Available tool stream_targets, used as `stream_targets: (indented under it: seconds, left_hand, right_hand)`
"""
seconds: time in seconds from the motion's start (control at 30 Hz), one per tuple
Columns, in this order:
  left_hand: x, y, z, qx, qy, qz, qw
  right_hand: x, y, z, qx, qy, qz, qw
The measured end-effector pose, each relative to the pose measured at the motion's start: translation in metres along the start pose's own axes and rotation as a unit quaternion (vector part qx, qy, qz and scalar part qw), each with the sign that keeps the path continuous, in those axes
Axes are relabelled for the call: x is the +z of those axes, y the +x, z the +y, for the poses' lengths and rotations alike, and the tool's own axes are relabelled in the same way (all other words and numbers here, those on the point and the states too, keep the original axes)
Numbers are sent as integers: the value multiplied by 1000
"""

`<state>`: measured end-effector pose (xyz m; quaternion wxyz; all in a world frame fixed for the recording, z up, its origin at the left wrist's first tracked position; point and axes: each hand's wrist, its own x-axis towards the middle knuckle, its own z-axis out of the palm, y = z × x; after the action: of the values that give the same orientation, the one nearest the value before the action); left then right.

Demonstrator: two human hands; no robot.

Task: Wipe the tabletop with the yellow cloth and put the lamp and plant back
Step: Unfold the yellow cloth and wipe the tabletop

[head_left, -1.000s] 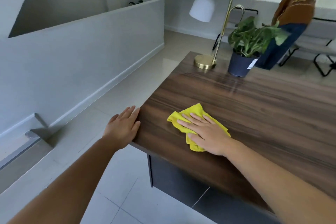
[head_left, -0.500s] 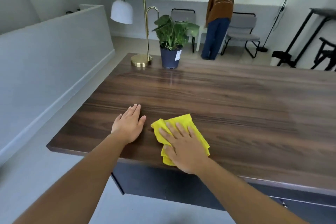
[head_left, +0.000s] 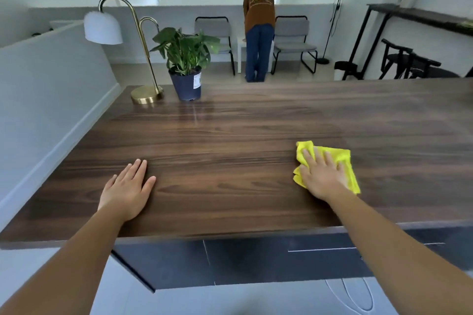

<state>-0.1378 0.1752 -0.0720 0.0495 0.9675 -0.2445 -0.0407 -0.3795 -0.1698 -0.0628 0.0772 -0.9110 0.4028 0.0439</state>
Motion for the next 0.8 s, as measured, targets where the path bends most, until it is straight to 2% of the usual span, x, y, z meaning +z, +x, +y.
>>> stream_targets:
  seconds: [0.07,0.13,0.2,0.27,0.33,0.43,0.53,0.6,0.63,0.7,0.8]
  left_hand:
    - [0,0,1,0,7,-1,1000]
    - [1,0,1,-4,9,-2,1000]
    - [0,-1,2,-4,9,1,1000]
    - [-1,-1,2,-4,7,9,1000]
    - [-3,-1,3,-7,6,22,1000]
    - [-6,1,7,-8,15,38,999]
    - [-12,10,9,-5,27,48,998]
    - [-15,19,6,-3,11,53,999]
    - [-16,25,4,-2,3,55,998]
    - [-18,37,0,5,-3,57,998]
    - [-25,60,-14,3,-5,48,999]
  right_hand:
    - [12,-12,-58,-121,-22,-16,992]
    - [25,-42,-99,-259,-40,-17,965]
    - [29,-71,-100,-367,-34,-20,929]
    - [25,-75,-63,-423,-24,-30,905]
    - [16,-60,-16,-410,-15,-23,912]
    - [1,-10,37,-277,-30,-12,960]
    - [-7,47,38,-126,-42,-4,991]
    - [-9,77,3,-59,-28,-8,998]
    - [-9,87,-24,-53,-25,-14,998]
    - [-3,92,-89,-101,-17,-28,994]
    - [17,59,-183,-257,-35,-39,965]
